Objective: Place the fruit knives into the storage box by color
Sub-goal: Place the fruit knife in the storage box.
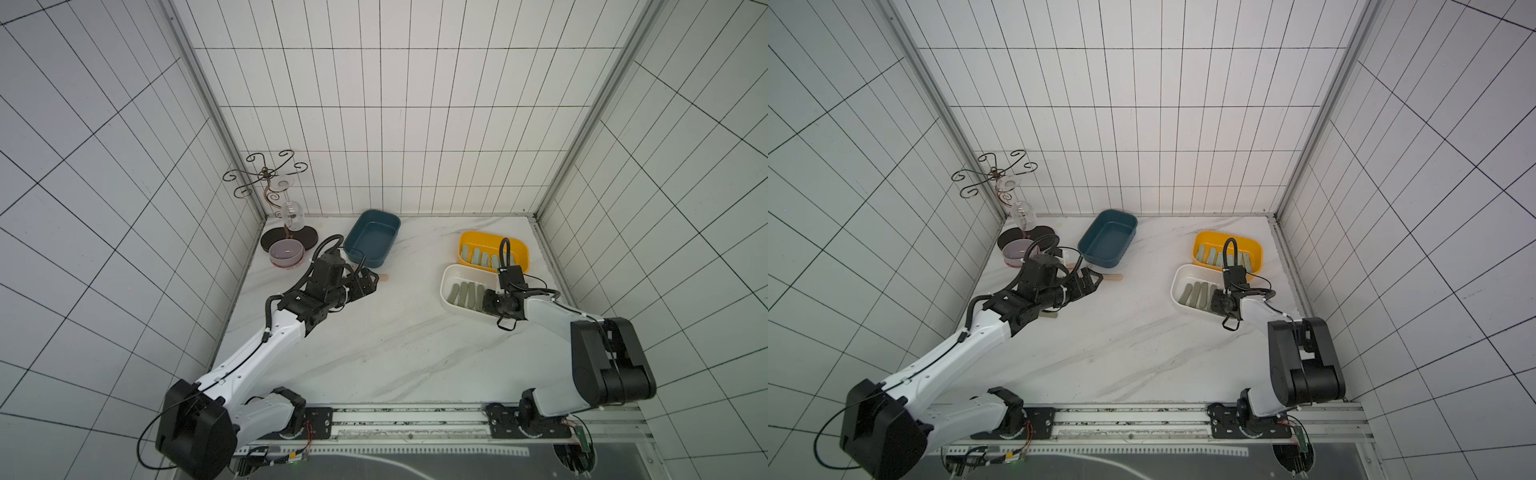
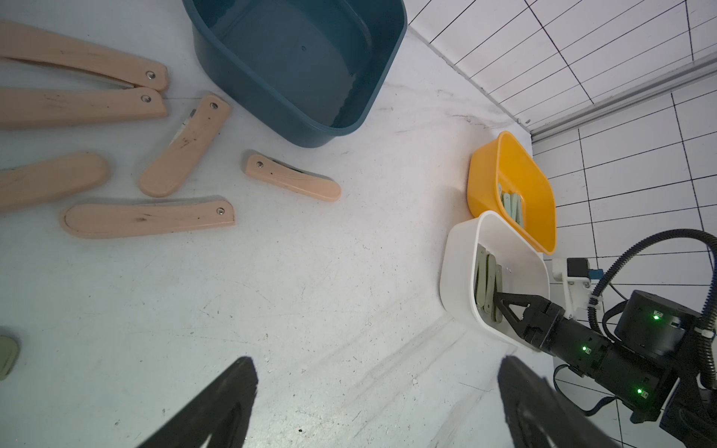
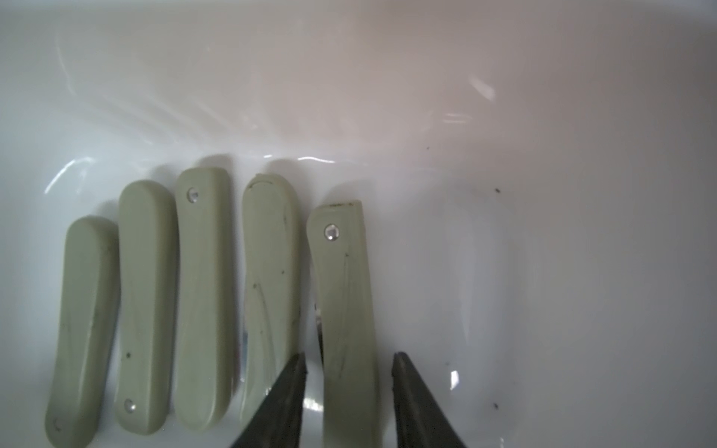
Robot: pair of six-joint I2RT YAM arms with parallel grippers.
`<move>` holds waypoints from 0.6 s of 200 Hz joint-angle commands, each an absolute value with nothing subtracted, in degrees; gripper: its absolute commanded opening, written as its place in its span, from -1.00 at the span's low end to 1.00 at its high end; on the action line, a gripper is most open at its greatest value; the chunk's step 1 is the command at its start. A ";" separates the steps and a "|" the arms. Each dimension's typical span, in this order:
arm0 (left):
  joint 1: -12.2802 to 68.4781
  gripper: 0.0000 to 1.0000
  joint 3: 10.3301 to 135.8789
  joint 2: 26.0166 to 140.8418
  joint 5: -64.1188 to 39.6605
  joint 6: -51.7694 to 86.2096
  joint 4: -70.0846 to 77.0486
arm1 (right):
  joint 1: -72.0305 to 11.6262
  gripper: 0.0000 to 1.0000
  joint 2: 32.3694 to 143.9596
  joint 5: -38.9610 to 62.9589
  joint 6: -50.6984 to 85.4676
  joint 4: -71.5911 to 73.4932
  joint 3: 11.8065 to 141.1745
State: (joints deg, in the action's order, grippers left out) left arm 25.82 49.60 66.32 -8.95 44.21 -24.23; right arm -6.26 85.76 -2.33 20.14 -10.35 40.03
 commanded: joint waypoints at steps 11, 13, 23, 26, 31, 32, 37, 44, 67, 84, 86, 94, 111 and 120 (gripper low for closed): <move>25.99 0.95 51.42 65.96 -8.11 44.91 -23.46 | -5.80 -0.02 82.38 -2.17 20.13 -13.24 43.34; 25.96 0.95 51.42 65.93 -8.14 44.91 -23.47 | -5.80 -0.02 82.16 -2.02 20.13 -13.37 43.53; 25.94 0.95 51.33 65.83 -7.91 44.91 -23.64 | -5.80 -0.02 80.74 -1.14 20.28 -14.03 44.58; 26.00 0.95 51.33 65.83 -7.83 44.91 -23.63 | -5.81 -0.02 80.31 -0.83 20.30 -14.32 44.84; 26.00 0.94 51.26 65.78 -7.74 44.91 -23.72 | -5.85 -0.02 79.74 -0.33 20.30 -14.57 45.55; 26.01 0.94 51.30 65.76 -7.74 44.91 -23.73 | -5.87 -0.02 79.60 -0.25 20.30 -14.62 45.67; 26.01 0.95 51.24 65.74 -7.65 44.90 -23.73 | -5.80 -0.02 78.94 0.26 20.30 -14.75 46.18; 25.93 0.95 51.24 65.74 -7.49 44.87 -23.81 | -5.91 -0.02 78.06 0.96 20.30 -14.93 46.83; 25.69 0.95 51.37 65.52 -7.14 44.48 -24.07 | -6.12 -0.02 75.97 4.17 20.65 -14.64 48.89; 24.72 0.95 51.20 64.90 -6.86 43.90 -24.60 | -7.36 -0.02 75.92 6.48 21.00 -14.45 50.98; 24.53 0.94 51.16 64.81 -6.79 43.87 -24.61 | -7.60 -0.02 75.93 6.72 21.01 -14.42 51.24; 23.65 0.95 50.78 64.32 -6.68 43.62 -24.61 | -9.22 -0.02 76.34 7.28 20.92 -14.17 52.43; 21.18 0.94 49.27 62.97 -6.59 43.51 -24.33 | -14.22 -0.02 78.01 7.19 20.76 -13.83 55.18; 19.31 0.95 48.13 62.15 -7.29 43.61 -23.76 | -17.48 -0.01 79.29 6.33 20.59 -13.71 56.84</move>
